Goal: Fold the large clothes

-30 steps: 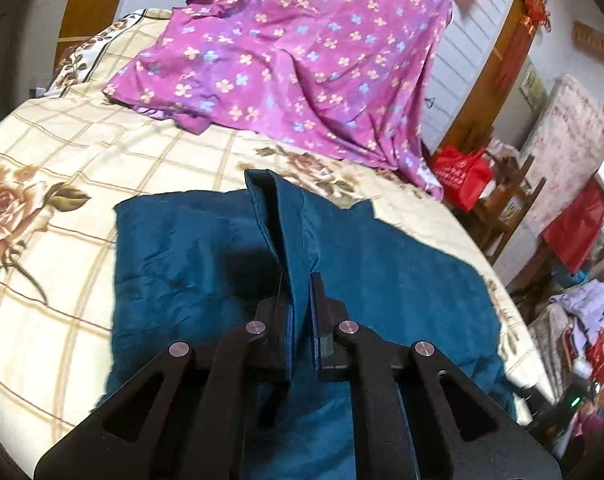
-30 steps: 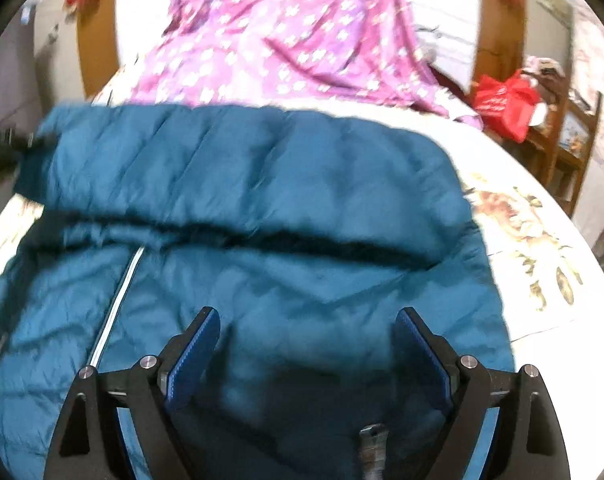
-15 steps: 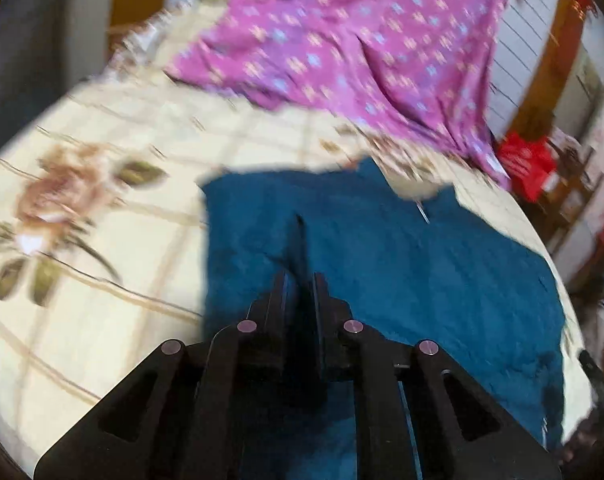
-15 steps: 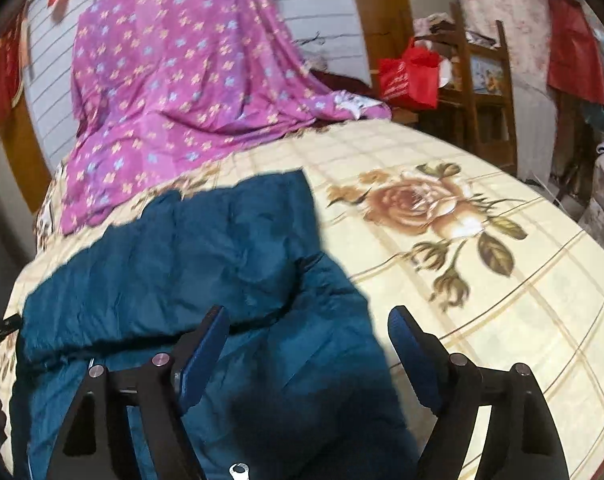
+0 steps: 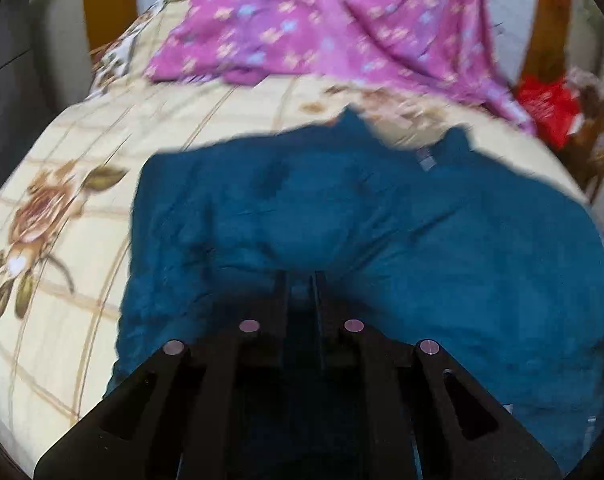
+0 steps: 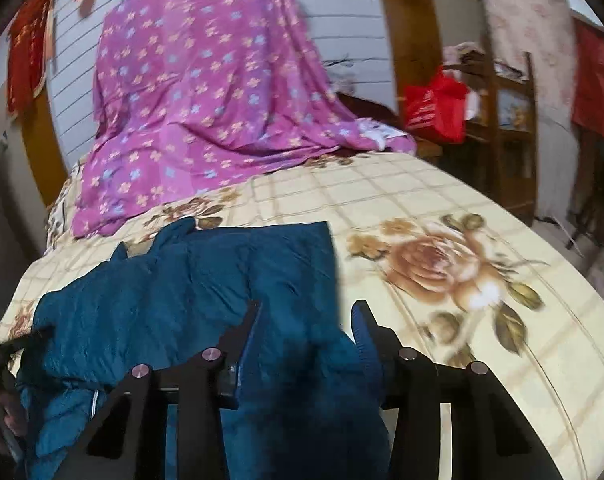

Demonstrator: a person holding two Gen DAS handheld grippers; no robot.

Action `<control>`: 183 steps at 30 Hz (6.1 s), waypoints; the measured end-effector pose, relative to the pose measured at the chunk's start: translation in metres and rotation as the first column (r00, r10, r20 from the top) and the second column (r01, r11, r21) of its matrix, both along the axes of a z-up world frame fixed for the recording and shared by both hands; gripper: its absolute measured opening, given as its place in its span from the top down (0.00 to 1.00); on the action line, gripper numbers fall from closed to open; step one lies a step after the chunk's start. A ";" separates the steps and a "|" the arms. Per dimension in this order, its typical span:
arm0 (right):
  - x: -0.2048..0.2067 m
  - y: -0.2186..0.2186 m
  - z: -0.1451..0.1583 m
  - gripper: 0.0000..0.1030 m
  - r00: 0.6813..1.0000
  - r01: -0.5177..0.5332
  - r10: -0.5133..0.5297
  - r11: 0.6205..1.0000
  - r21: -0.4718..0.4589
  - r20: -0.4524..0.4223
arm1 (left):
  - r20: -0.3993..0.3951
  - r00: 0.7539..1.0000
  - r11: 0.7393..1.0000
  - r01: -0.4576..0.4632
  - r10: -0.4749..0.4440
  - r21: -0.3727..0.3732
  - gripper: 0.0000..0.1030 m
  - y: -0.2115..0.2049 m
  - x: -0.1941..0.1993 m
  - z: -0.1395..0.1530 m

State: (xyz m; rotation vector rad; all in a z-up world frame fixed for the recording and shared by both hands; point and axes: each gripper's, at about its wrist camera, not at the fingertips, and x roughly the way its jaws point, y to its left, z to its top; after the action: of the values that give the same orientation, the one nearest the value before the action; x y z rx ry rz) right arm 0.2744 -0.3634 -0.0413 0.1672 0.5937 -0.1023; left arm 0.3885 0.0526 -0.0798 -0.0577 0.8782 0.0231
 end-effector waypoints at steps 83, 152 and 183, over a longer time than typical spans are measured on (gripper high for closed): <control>0.079 0.078 -0.067 0.23 0.933 -0.289 0.292 0.956 0.045 -0.209 | -0.026 0.997 0.996 0.071 -0.070 0.045 0.90 -0.034 -0.012 -0.013; -0.252 -0.033 -0.083 0.10 0.963 -0.135 0.205 0.930 0.342 -0.177 | -0.032 0.998 0.996 -0.046 0.049 0.080 0.90 0.073 -0.289 0.017; -0.249 0.003 -0.088 0.00 0.944 -0.234 0.272 0.951 0.203 -0.186 | -0.125 0.988 0.971 0.057 -0.088 -0.231 0.17 0.101 -0.337 -0.016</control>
State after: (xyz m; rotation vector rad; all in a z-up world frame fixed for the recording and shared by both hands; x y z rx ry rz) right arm 0.0257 -0.3601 -0.1296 0.2536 0.8331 0.1872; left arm 0.0519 0.1535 -0.0961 -0.2407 1.0142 -0.1439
